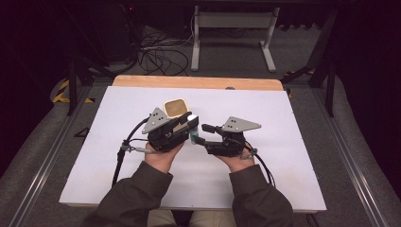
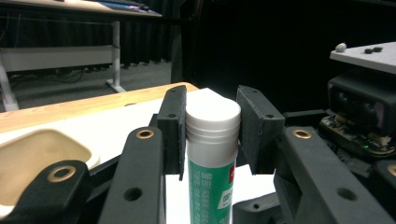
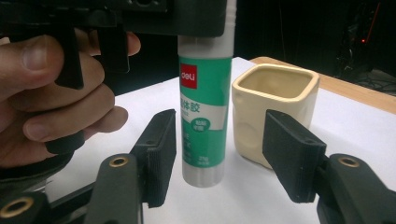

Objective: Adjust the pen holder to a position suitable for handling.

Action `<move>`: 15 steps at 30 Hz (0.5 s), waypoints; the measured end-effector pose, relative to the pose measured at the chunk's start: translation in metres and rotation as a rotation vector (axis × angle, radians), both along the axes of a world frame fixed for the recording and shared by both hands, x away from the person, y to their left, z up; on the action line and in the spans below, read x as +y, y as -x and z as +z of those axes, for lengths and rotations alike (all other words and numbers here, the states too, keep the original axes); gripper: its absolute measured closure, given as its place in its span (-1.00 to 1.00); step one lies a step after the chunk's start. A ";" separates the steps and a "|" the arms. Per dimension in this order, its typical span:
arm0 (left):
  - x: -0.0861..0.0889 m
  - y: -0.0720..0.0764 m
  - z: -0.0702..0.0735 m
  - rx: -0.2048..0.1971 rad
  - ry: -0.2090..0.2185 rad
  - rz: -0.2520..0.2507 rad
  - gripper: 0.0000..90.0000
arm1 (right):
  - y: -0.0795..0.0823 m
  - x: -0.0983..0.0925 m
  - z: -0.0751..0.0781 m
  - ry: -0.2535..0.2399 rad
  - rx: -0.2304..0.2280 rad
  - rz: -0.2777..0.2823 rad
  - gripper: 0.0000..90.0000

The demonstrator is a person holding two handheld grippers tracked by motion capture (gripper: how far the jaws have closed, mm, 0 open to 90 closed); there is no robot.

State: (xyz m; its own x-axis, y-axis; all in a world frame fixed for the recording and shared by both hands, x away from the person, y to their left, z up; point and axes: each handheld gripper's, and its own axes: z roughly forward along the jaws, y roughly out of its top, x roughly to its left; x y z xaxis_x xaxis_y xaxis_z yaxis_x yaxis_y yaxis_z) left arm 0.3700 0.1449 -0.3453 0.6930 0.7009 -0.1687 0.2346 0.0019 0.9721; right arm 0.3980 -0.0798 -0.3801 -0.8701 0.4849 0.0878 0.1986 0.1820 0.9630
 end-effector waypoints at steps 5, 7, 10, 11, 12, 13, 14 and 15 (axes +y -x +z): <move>-0.002 0.001 0.000 -0.008 0.003 -0.008 0.45 | 0.000 0.003 -0.002 -0.004 0.005 0.006 0.10; -0.002 0.001 0.000 -0.008 0.005 -0.010 0.45 | 0.000 0.004 -0.002 -0.008 0.009 0.009 0.17; -0.002 0.002 0.000 -0.013 0.001 -0.013 0.45 | -0.001 0.006 -0.003 -0.014 0.018 0.012 0.27; -0.002 0.002 0.000 -0.016 0.005 -0.014 0.45 | -0.001 0.006 -0.003 -0.017 0.021 0.014 0.31; -0.002 0.002 0.000 -0.018 0.005 -0.016 0.45 | -0.001 0.006 -0.003 -0.021 0.024 0.016 0.36; -0.002 0.002 0.000 -0.019 0.006 -0.017 0.45 | -0.001 0.007 -0.004 -0.025 0.028 0.021 0.41; -0.002 0.002 0.000 -0.019 0.006 -0.017 0.45 | -0.001 0.007 -0.004 -0.025 0.028 0.021 0.41; -0.002 0.002 0.000 -0.022 0.005 -0.020 0.45 | 0.000 0.008 -0.003 -0.026 0.023 0.024 0.43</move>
State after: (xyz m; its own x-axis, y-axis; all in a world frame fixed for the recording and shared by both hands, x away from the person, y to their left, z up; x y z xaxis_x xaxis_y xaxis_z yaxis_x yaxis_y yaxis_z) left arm 0.3678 0.1434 -0.3448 0.7102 0.6864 -0.1563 0.2128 0.0023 0.9771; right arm 0.3981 -0.0719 -0.3836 -0.8793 0.4608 0.1203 0.2166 0.1619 0.9627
